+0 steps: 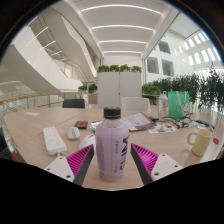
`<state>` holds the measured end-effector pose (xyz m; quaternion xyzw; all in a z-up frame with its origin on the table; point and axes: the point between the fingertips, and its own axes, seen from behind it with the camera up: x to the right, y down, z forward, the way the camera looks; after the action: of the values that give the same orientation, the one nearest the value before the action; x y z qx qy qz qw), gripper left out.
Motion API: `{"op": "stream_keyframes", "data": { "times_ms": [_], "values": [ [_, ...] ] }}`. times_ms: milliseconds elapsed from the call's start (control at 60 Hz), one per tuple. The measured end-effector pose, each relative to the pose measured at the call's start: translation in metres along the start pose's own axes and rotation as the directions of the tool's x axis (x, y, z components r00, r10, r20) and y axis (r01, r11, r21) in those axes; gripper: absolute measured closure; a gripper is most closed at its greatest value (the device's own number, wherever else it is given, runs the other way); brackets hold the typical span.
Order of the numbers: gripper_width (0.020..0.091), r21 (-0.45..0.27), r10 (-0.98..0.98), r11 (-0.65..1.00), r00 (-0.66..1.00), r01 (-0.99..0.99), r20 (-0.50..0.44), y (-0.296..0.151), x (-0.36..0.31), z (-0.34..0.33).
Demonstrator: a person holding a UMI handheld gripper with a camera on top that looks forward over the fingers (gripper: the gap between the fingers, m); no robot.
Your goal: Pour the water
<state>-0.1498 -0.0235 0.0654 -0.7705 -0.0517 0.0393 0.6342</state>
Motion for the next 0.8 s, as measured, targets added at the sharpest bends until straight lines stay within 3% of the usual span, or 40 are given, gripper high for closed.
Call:
{"op": "stream_keyframes", "data": {
  "times_ms": [50,83,100,267,350,483,533,667,683,783,800],
  "values": [
    [0.0357,0.008,-0.017,1.0,0.999,0.017,0.027,-0.002,0.006,0.011],
    [0.0522,-0.005,-0.033,0.999,0.999,0.033,0.035,0.0,0.022,0.023],
    [0.0554,-0.01,-0.042,0.999,0.999,0.042,0.031,0.003,0.029,0.026],
    [0.0586,0.004,-0.031,1.0,0.997,0.031,0.072,-0.003,0.051,0.038],
    [0.065,-0.016,0.017,1.0,0.996,-0.015,0.085,0.003,0.069,0.046],
    [0.071,-0.109,0.081,0.992,0.982,-0.063,0.17,0.007,0.089,0.055],
    [0.0708,-0.11,0.135,0.987,0.967,-0.113,0.214,-0.016,0.102,0.052],
    [0.0708,-0.057,0.389,0.92,0.881,-0.389,0.268,-0.144,0.212,0.045],
    [0.0708,-0.051,0.436,0.897,0.86,-0.439,0.266,-0.137,0.19,0.057],
    [0.0709,-0.053,0.707,0.695,0.669,-0.717,0.23,-0.188,0.315,0.065],
    [0.0707,-0.055,0.746,0.651,0.625,-0.757,0.23,-0.169,0.314,0.081]
  ]
}}
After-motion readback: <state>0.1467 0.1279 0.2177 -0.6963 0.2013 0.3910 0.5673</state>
